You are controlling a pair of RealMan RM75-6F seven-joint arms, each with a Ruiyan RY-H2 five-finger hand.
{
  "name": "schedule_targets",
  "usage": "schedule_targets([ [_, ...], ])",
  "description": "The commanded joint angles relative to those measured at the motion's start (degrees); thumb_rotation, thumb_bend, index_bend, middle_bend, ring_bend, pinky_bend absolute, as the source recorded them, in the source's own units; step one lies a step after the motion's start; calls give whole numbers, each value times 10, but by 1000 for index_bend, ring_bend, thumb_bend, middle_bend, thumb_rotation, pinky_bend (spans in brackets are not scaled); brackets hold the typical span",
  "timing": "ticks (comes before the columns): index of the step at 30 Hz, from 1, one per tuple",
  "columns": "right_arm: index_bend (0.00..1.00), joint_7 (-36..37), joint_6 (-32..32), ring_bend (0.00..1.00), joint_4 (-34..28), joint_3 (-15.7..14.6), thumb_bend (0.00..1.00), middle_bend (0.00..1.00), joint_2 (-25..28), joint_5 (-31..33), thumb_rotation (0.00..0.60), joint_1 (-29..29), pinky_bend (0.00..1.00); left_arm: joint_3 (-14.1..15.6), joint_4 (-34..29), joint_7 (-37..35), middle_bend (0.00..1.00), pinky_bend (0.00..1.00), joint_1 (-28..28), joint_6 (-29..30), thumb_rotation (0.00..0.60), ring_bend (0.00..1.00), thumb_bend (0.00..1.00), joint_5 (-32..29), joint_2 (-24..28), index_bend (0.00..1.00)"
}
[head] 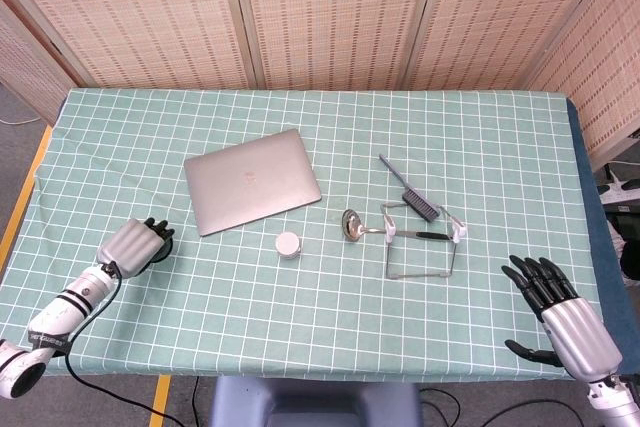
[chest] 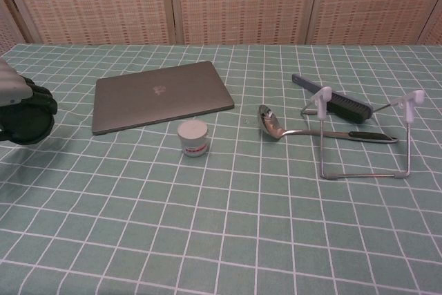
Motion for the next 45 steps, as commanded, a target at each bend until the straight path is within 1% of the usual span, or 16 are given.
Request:
schedule_targets([
  [1, 0, -2, -3, 0, 1, 0, 43, 0, -1, -1, 600, 1, 0, -17, -81, 182, 880, 1000, 0, -9, 600, 767, 626, -154, 6, 836],
  [5, 0, -3, -3, 0, 1, 1, 43, 0, -3, 2, 600, 1, 0, -5, -115, 175, 883, 1000, -7, -22, 600, 767, 623, -190, 20, 841],
  [8, 0, -4, -7, 0, 1, 0, 43, 0, -4, 2, 600, 3, 0, -8, -133, 112, 884, 1000, -15, -56, 600, 767, 611, -197, 30, 841],
  [11, 0, -7, -10, 0, 0, 0, 43, 0, -6, 2, 600, 3, 0, -22, -125, 16, 884, 1000, -13, -68, 600, 767, 603, -142, 32, 841],
  [14, 0, -10, -7, 0, 0, 2, 43, 0, -8, 5, 600, 2, 0, -22, -95, -66, 886, 1000, -12, -65, 600, 767, 599, -73, 26, 843],
  [18, 0, -10, -9, 0, 0, 2, 44, 0, -8, 4, 600, 3, 0, -12, -57, -144, 880, 1000, -15, -74, 600, 763, 580, -32, 11, 838],
  [24, 0, -7, -8, 0, 0, 2, 46, 0, -8, 4, 600, 3, 0, 1, -6, -220, 839, 995, -20, -72, 600, 724, 520, 6, -11, 781],
  [27, 0, -10, -8, 0, 1, 2, 48, 0, -9, 5, 600, 3, 0, 6, 3, -248, 749, 949, -25, -82, 600, 665, 483, 11, -13, 652],
  [29, 0, -19, -7, 0, 1, 5, 50, 0, -12, 10, 600, 1, 0, 12, 15, -249, 683, 890, -28, -80, 600, 615, 476, 23, -16, 473],
  [30, 0, -21, -6, 0, 1, 7, 51, 0, -13, 12, 600, 1, 0, 14, 20, -246, 638, 844, -29, -79, 600, 584, 471, 25, -18, 335],
  [31, 0, -22, -6, 0, 1, 7, 53, 0, -14, 12, 600, 0, 0, 16, 24, -243, 581, 787, -30, -79, 600, 546, 463, 24, -21, 204],
  [33, 0, -21, -5, 0, 0, 6, 57, 0, -14, 11, 600, 0, 0, 18, 26, -236, 424, 645, -31, -84, 600, 441, 441, 16, -22, 44],
  [35, 0, -21, -3, 0, 1, 6, 60, 0, -14, 9, 600, 0, 0, 18, 24, -227, 240, 494, -34, -89, 600, 290, 425, 3, -23, 0],
  [37, 0, -23, 0, 0, 3, 8, 69, 0, -16, 9, 600, -1, 0, 18, 22, -222, 139, 423, -36, -94, 600, 174, 422, -7, -23, 0],
  [40, 0, -19, 1, 0, 4, 8, 80, 0, -16, 9, 600, -1, 0, 20, 21, -215, 72, 347, -38, -99, 600, 73, 415, -18, -25, 0],
  [45, 0, -14, 1, 0, 3, 8, 80, 0, -15, 9, 600, 0, 0, 23, 20, -203, 3, 286, -41, -107, 600, 2, 398, -41, -28, 0],
])
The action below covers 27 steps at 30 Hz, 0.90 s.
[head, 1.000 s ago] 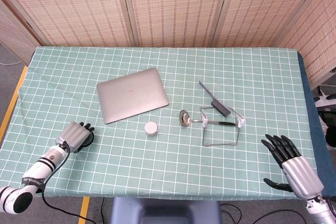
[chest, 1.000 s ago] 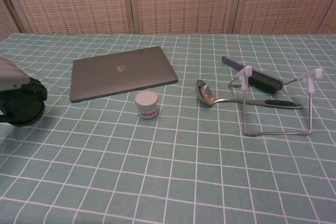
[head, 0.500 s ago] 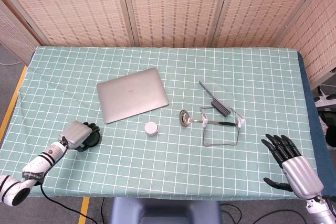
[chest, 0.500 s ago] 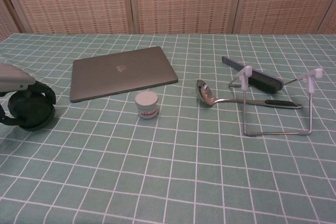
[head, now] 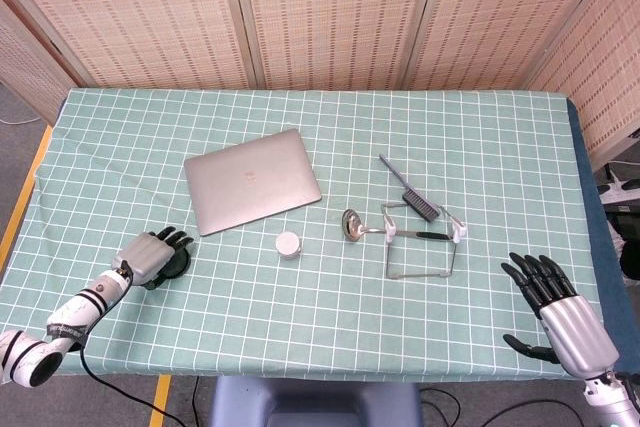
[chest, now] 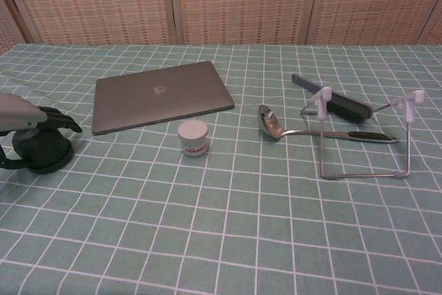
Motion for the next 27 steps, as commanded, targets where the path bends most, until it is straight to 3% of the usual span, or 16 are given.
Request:
schedule_targets([
  [1, 0, -1, 0, 0, 0, 0, 80, 0, -1, -1, 600, 0, 0, 1, -3, 5, 0, 276, -2, -1, 600, 0, 396, -12, -1, 0],
  [8, 0, 3, 1, 0, 0, -2, 81, 0, 1, -4, 600, 0, 0, -3, -21, -3, 0, 184, 0, 8, 600, 0, 370, -31, 10, 0],
  [18, 0, 7, 2, 0, 0, -3, 93, 0, 3, -6, 600, 0, 0, 3, -31, 15, 3, 215, 5, 42, 600, 0, 365, -25, 16, 0],
  [22, 0, 9, 3, 0, 0, -3, 93, 0, 3, -6, 600, 0, 0, 6, -31, 15, 97, 286, 9, 54, 600, 31, 366, -14, 14, 43],
  [25, 0, 7, 0, 0, 0, -4, 92, 0, 3, -7, 600, 1, 0, 11, -30, 11, 264, 383, 12, 63, 600, 160, 361, 0, 11, 202],
  [27, 0, 7, -1, 0, -1, -4, 93, 0, 4, -7, 600, 1, 0, 11, -24, 7, 316, 412, 15, 74, 600, 209, 357, 8, 7, 274],
])
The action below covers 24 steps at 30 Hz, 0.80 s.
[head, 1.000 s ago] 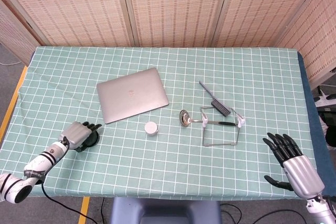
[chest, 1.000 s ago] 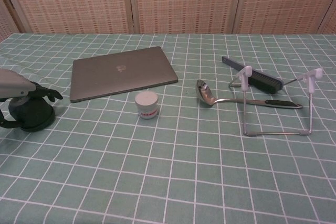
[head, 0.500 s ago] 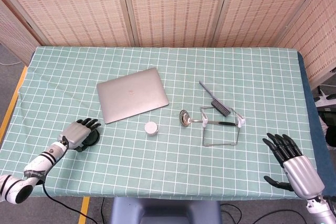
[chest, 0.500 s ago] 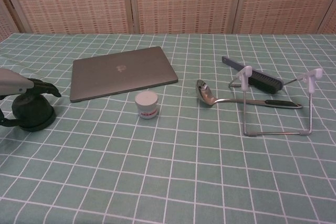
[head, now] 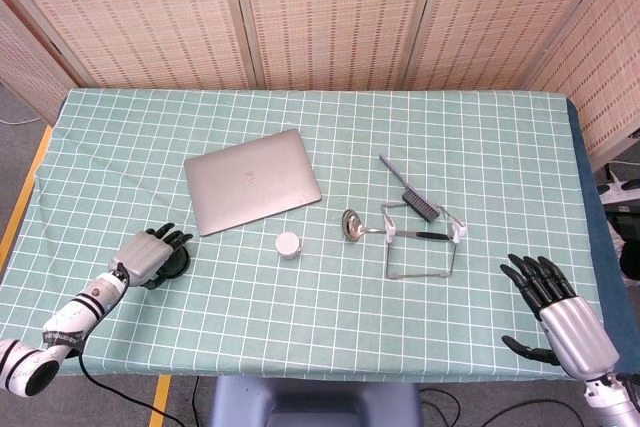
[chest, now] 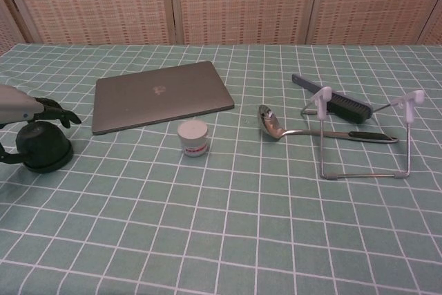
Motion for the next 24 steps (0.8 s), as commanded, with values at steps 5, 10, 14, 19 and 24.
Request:
schedule_targets([
  [5, 0, 0, -1, 0, -2, -1, 92, 0, 1, 0, 600, 0, 0, 0, 19, -28, 462, 487, 9, 31, 600, 314, 354, 26, -13, 452],
  [10, 0, -2, -4, 0, -4, -1, 93, 0, 2, 2, 600, 1, 0, 0, 22, -40, 517, 563, 13, 42, 600, 370, 361, 34, -12, 488],
  [14, 0, -3, -5, 0, -5, -1, 93, 0, 2, 2, 600, 1, 0, -4, 17, -51, 534, 572, 17, 60, 600, 385, 358, 40, -6, 504],
  [19, 0, -9, -2, 0, -6, -1, 93, 0, 2, 2, 600, -2, 0, -24, 6, -61, 552, 610, 24, 86, 600, 406, 357, 24, 10, 509],
  [24, 0, -6, -1, 0, -7, -1, 92, 0, 4, 2, 600, -2, 0, -37, 35, -55, 547, 614, 27, 63, 600, 410, 357, -36, 5, 489],
])
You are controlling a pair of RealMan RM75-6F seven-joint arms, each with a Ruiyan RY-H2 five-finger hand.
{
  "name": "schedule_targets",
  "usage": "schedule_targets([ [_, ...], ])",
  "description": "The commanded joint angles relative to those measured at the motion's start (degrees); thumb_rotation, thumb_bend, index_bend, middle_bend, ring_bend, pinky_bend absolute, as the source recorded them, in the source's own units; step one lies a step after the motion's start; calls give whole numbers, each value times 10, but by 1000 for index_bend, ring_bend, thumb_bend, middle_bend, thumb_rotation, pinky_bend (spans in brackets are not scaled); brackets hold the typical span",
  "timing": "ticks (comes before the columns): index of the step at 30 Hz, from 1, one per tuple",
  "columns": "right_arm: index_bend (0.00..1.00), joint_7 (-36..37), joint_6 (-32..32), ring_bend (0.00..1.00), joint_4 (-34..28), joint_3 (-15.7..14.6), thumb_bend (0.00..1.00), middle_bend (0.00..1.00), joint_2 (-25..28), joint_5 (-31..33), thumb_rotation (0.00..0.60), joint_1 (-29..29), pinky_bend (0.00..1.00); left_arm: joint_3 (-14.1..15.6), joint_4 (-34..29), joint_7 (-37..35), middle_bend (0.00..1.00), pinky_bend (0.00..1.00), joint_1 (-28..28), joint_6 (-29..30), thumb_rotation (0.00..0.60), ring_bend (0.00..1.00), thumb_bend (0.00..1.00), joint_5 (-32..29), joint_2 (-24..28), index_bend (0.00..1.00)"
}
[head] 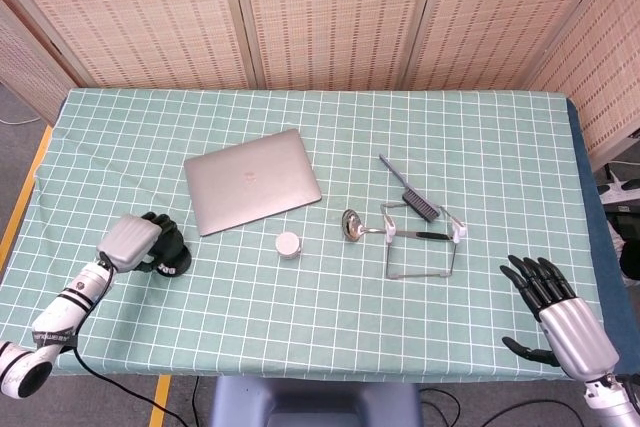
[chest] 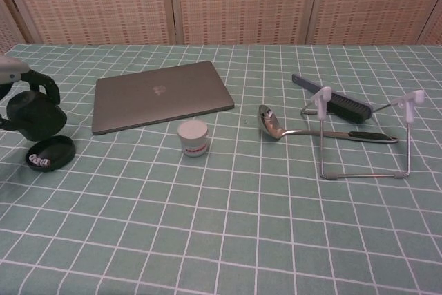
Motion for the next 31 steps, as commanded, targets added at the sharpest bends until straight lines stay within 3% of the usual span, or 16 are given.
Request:
schedule_targets([
  [1, 0, 1, 0, 0, 0, -1, 92, 0, 1, -2, 600, 0, 0, -6, 35, 11, 541, 605, 1, -29, 600, 407, 357, -46, -10, 476],
  [6, 0, 7, 4, 0, 0, -3, 93, 0, 3, -6, 600, -1, 0, 0, 100, 25, 471, 522, 5, -66, 600, 348, 357, -97, -45, 376],
  [10, 0, 3, 6, 0, -2, 0, 93, 0, 1, -1, 600, -3, 0, -4, 92, 18, 46, 380, -5, -121, 600, 49, 354, -143, -35, 12],
  [12, 0, 1, 3, 0, -3, -1, 93, 0, 1, 0, 600, -3, 0, -6, 87, 24, 0, 329, -6, -116, 600, 3, 355, -148, -31, 0],
  [18, 0, -4, -2, 0, -9, 0, 93, 0, 3, 8, 600, -4, 0, -14, 53, 16, 0, 184, 11, -70, 600, 0, 321, -146, -21, 0],
  [21, 0, -4, -3, 0, -11, 2, 93, 0, 4, 12, 600, -4, 0, -24, 11, -14, 0, 135, 35, -12, 600, 0, 322, -119, -2, 0],
  [24, 0, -6, -5, 0, -11, 3, 92, 0, 2, 14, 600, -3, 0, -23, -47, -103, 0, 82, 92, 115, 600, 0, 317, -25, 9, 0],
  [26, 0, -14, -6, 0, -10, 5, 92, 0, -2, 17, 600, -4, 0, -2, -74, -210, 0, 56, 150, 225, 600, 0, 351, 56, -6, 0],
  [28, 0, -33, -5, 0, -9, 9, 93, 0, -7, 21, 600, -6, 0, 44, -73, -303, 0, 52, 198, 295, 600, 0, 385, 128, -23, 0],
  [30, 0, -42, -6, 0, -10, 10, 93, 0, -10, 23, 600, -7, 0, 70, -37, -322, 0, 47, 232, 341, 600, 0, 391, 161, -45, 0],
  [31, 0, -43, -6, 0, -12, 10, 93, 0, -9, 26, 600, -8, 0, 69, -6, -304, 0, 37, 250, 365, 600, 0, 393, 161, -68, 0],
])
